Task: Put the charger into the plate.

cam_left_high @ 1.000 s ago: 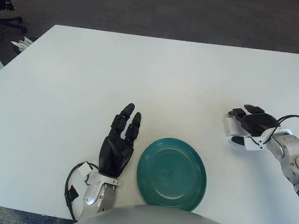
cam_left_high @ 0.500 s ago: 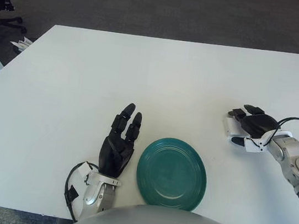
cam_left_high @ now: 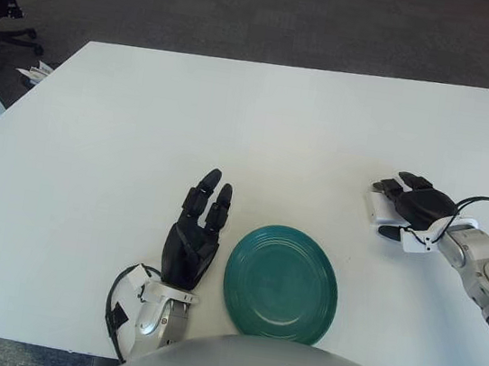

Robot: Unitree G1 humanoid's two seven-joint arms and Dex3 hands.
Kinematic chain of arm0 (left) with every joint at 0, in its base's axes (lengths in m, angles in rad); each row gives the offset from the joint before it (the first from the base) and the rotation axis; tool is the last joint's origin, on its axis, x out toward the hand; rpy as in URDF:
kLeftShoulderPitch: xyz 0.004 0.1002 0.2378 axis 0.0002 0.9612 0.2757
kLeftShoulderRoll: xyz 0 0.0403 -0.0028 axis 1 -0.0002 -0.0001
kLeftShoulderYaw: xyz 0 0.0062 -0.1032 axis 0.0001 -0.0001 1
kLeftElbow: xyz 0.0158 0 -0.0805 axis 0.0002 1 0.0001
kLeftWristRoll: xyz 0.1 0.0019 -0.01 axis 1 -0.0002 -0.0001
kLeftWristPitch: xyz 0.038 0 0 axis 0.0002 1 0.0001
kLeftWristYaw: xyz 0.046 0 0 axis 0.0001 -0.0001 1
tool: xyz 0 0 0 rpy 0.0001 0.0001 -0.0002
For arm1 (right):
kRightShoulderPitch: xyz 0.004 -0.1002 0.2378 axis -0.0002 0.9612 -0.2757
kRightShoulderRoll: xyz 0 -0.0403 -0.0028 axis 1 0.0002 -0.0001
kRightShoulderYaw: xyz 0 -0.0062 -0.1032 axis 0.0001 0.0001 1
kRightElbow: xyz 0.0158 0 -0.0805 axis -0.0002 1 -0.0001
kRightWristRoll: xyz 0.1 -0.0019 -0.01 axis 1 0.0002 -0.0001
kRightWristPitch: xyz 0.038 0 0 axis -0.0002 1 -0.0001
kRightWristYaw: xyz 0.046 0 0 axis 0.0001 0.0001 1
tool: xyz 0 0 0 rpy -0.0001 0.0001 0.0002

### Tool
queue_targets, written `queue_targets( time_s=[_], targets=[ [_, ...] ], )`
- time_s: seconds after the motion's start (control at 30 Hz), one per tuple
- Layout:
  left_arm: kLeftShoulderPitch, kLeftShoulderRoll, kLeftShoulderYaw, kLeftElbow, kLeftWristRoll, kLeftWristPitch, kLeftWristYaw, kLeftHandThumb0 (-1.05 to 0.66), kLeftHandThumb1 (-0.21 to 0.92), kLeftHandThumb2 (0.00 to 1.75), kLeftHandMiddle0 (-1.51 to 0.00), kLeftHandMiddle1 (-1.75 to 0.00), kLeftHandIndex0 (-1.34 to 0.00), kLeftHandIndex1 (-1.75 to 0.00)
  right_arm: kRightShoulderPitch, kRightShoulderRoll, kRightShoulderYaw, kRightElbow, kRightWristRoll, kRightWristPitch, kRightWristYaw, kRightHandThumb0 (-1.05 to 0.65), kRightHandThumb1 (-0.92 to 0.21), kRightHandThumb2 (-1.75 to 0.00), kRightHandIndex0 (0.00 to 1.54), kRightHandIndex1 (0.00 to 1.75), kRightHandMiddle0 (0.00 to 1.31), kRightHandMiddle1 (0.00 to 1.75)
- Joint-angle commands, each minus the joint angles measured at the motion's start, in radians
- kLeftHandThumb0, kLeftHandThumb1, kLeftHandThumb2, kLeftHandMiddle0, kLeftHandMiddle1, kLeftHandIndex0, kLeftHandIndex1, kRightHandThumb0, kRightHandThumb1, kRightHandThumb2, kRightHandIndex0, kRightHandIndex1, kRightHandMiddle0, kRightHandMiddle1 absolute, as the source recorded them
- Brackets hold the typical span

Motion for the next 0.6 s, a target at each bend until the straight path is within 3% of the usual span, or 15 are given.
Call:
queue_targets(
  time_s=[0.0,0.33,0.57],
  targets=[
    [-0.025,-0.039,0.03,0.054,0.001,0.007,0.001,-1.02,0.92,1.12,-0.12,0.0,0.0,-0.42,0.001,0.032,0.027,0.073,-0.007,0.021,-0.004,-1.05,-0.92,-0.83,0.31,0.01,0.0,0.65],
    [-0.024,-0.034,0.027,0.051,0.01,-0.013,-0.004,-1.03,0.92,1.12,-0.11,0.0,0.0,-0.42,-0.021,0.03,0.057,0.168,-0.044,0.003,-0.129,-1.03,-0.92,-0.81,0.34,0.02,0.0,0.68],
    [-0.021,-0.033,0.025,0.04,0.0,-0.002,-0.007,-1.03,0.92,1.12,-0.1,0.0,0.0,-0.41,-0.088,0.046,0.105,0.337,-0.058,-0.015,-0.233,-1.0,-0.92,-0.79,0.36,0.03,0.0,0.68]
  ],
)
